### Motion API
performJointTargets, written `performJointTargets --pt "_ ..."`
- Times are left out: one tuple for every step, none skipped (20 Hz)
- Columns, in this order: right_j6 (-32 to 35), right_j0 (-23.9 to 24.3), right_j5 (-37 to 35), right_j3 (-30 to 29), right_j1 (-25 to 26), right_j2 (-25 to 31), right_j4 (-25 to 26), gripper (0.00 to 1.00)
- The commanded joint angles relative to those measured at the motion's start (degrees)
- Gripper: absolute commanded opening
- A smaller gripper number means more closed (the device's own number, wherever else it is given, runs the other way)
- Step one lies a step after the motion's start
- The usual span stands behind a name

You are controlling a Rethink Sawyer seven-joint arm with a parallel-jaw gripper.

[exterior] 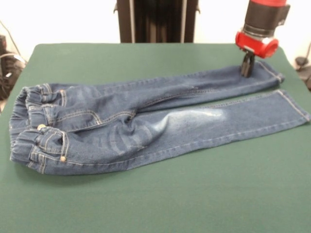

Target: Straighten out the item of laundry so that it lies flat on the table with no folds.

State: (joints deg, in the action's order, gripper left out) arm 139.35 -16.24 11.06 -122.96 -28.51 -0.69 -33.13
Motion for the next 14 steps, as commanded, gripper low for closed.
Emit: performJointTargets --pt "8.81 0.01 -9.08 -4.58 -1.73 2.70 0.08 0.00" --pt "8.85 -0.02 -9.22 -4.61 -1.85 2.54 0.06 0.00" --pt "8.88 -0.06 -9.36 -4.63 -1.97 2.38 0.05 0.00" --pt "8.93 0.36 -8.57 -4.68 -1.64 2.65 0.43 0.00" --pt "8.94 1.15 -8.13 -4.89 -1.54 3.19 0.97 0.00" --pt "8.78 2.01 -7.41 -4.94 -1.08 3.62 1.71 0.00" --pt "8.61 2.86 -6.69 -4.98 -0.61 4.05 2.45 0.00" --pt "8.51 3.86 -5.72 -4.96 0.06 4.61 3.38 0.00" --pt "8.51 4.07 -5.48 -4.82 0.44 4.73 3.61 0.00" --pt "8.45 3.39 -5.48 -4.50 0.71 3.98 3.44 0.00" --pt "8.46 3.13 -5.53 -4.24 0.95 3.61 3.47 0.00" --pt "8.88 3.64 -5.21 -4.23 1.23 4.16 3.81 0.00" --pt "8.97 3.73 -5.03 -4.09 1.42 4.11 4.05 0.00" --pt "9.04 3.99 -4.68 -3.95 1.71 4.22 4.39 0.00"
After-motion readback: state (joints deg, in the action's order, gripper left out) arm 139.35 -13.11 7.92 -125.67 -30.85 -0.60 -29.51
